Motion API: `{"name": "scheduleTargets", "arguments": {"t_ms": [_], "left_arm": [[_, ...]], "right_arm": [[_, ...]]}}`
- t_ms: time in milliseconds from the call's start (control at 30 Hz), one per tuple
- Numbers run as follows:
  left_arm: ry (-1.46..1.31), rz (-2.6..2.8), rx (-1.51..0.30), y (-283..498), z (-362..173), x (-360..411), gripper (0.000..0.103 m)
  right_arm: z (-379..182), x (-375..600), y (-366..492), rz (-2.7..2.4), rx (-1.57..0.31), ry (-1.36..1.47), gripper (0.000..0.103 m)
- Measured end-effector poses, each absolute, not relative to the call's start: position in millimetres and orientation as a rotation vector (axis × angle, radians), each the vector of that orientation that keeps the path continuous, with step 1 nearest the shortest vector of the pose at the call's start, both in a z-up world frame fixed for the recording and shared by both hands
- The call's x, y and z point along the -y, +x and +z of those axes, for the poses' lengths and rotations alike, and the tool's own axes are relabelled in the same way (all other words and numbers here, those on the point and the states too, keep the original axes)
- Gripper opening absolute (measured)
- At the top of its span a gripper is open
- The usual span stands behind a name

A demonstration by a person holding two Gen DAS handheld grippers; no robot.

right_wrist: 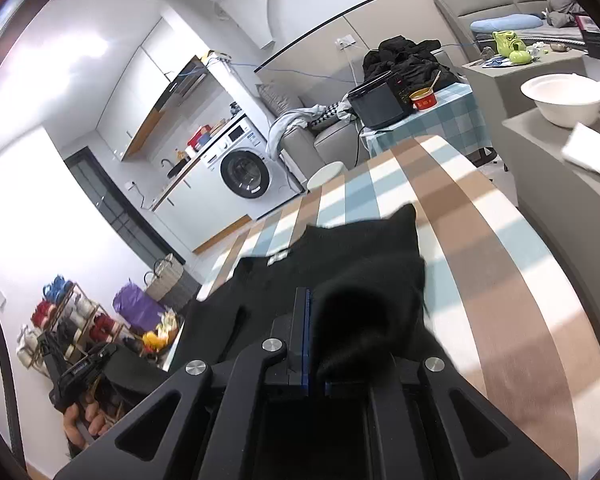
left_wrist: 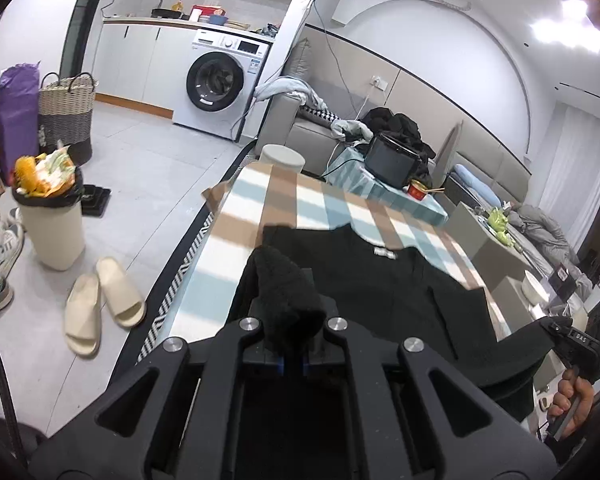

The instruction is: Fold small clothes

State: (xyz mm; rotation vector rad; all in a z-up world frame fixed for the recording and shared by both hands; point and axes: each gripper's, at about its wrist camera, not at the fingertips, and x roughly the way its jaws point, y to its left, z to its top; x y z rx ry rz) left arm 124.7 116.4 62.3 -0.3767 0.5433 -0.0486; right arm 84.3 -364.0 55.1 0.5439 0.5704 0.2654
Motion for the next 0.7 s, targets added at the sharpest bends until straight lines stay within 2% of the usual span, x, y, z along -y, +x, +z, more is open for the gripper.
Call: {"name": "scheduleTargets", "arguments": {"t_ms": [200,367,533,700], "left_arm": [[-0.362,-0.058,-0.587,196.9,52.6,-112.8,0.003],[-0.385,-0.057,-0.744,249.0,4.4,-113.9,0.003],[-0.392,-0.059,-0.82,263.5,-28.2,-113.4,0.003],[-0.355,-0.063,-0.851,261.2,-41.3,-107.6,0.01]], "right_arm": [[49.6,371.4,133.1,0.221,-0.605,0.549,0.005],[14.4,381.1,165.3,0.163,-0.721,0.559,0.005],[-19.5,386.8,180.1,0.137,-0.871,0.612,0.01],[-25.2,391.5,168.8,0.188,-0.881,0.676,0.023]]}}
